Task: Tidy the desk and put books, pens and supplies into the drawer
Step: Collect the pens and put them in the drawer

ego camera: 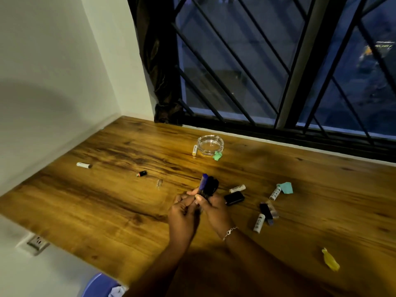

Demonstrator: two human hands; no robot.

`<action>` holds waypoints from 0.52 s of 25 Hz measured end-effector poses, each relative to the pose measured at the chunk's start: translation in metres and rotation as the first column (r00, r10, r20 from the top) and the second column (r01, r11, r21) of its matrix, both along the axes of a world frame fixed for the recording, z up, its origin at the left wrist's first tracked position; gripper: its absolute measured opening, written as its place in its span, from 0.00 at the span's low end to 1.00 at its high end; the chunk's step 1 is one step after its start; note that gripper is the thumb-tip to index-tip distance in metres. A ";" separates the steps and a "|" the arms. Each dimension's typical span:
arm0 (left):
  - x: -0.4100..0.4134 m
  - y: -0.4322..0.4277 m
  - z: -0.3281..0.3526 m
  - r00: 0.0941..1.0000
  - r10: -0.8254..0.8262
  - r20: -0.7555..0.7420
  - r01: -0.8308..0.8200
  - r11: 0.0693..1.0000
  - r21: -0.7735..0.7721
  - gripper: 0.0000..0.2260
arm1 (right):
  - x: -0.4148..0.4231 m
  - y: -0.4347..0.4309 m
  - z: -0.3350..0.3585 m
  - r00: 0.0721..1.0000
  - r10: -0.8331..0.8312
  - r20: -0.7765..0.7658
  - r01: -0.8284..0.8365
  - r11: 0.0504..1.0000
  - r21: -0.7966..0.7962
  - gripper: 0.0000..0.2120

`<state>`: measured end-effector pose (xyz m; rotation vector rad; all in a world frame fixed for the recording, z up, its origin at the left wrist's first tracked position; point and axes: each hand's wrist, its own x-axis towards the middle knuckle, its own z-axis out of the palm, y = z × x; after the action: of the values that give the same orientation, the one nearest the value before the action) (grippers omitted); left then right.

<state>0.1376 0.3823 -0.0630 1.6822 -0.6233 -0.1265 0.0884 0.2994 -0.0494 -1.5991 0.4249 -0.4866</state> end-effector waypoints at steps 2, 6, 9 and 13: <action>-0.007 0.003 0.003 1.000 0.018 -0.008 -0.018 1.000 0.001 0.12 | -0.006 0.000 0.003 0.999 -0.031 -0.016 0.031 0.999 -0.006 0.06; -0.029 -0.001 0.021 1.000 -0.014 0.013 0.014 1.000 -0.016 0.15 | -0.034 -0.011 0.020 0.994 -0.098 -0.053 0.095 0.994 -0.053 0.09; -0.063 -0.010 0.032 0.990 -0.122 0.069 0.125 0.992 -0.029 0.17 | -0.071 -0.025 0.030 0.987 -0.138 -0.080 0.134 0.989 -0.055 0.07; -0.115 -0.018 0.033 0.970 -0.204 0.135 0.205 0.979 0.003 0.14 | -0.139 -0.046 0.040 0.981 -0.147 -0.129 0.128 0.982 -0.142 0.10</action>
<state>0.0228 0.3647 -0.0305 1.6224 -0.8981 -0.1578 -0.0505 0.2535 -0.0097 -1.7462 0.6232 -0.5187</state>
